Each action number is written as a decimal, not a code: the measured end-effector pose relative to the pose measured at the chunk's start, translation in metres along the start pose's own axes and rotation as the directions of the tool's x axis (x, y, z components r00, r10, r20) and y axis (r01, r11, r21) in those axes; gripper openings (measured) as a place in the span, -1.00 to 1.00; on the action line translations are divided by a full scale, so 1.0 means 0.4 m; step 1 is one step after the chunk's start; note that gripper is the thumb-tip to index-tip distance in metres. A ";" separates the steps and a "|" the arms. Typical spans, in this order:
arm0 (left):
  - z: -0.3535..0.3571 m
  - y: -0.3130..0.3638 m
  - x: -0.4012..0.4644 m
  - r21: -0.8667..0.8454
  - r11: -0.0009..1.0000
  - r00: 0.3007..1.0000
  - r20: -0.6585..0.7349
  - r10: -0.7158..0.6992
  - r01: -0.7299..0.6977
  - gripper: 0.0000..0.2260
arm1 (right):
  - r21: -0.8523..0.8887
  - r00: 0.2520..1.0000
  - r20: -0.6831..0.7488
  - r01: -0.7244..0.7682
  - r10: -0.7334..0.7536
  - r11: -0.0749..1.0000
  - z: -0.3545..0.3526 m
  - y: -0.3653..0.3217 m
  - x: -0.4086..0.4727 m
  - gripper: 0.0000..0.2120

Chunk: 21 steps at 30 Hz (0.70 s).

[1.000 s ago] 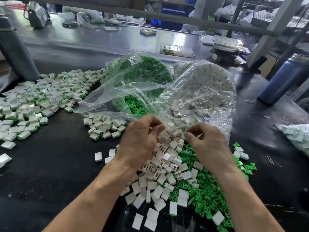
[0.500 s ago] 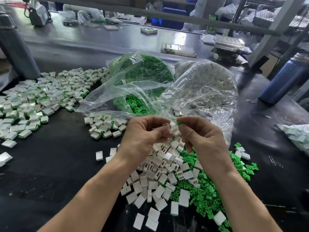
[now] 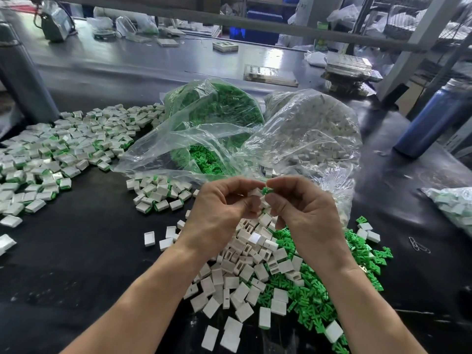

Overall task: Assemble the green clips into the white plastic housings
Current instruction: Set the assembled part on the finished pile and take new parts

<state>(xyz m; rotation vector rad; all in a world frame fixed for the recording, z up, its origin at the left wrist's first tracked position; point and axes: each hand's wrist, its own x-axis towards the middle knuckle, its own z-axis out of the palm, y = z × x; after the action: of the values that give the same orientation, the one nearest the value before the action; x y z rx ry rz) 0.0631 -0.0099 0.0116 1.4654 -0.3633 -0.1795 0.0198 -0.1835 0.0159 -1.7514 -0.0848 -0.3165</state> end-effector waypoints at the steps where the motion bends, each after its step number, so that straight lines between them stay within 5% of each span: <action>1: -0.001 0.000 0.000 0.007 1.000 1.000 -0.002 0.001 -0.001 -0.81 | 0.000 1.000 0.001 -0.005 0.005 1.000 0.000 -0.001 0.000 -0.82; 21: -0.018 0.000 0.000 0.119 0.992 0.999 0.016 -0.037 0.035 -0.89 | -0.182 0.999 0.042 0.010 -0.002 0.983 -0.020 -0.007 -0.001 -0.76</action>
<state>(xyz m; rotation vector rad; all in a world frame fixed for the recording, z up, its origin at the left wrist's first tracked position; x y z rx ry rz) 0.0655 -0.0030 0.0112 1.5889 -0.3673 -0.2031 0.0175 -0.1905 0.0198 -1.9397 -0.0935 -0.3000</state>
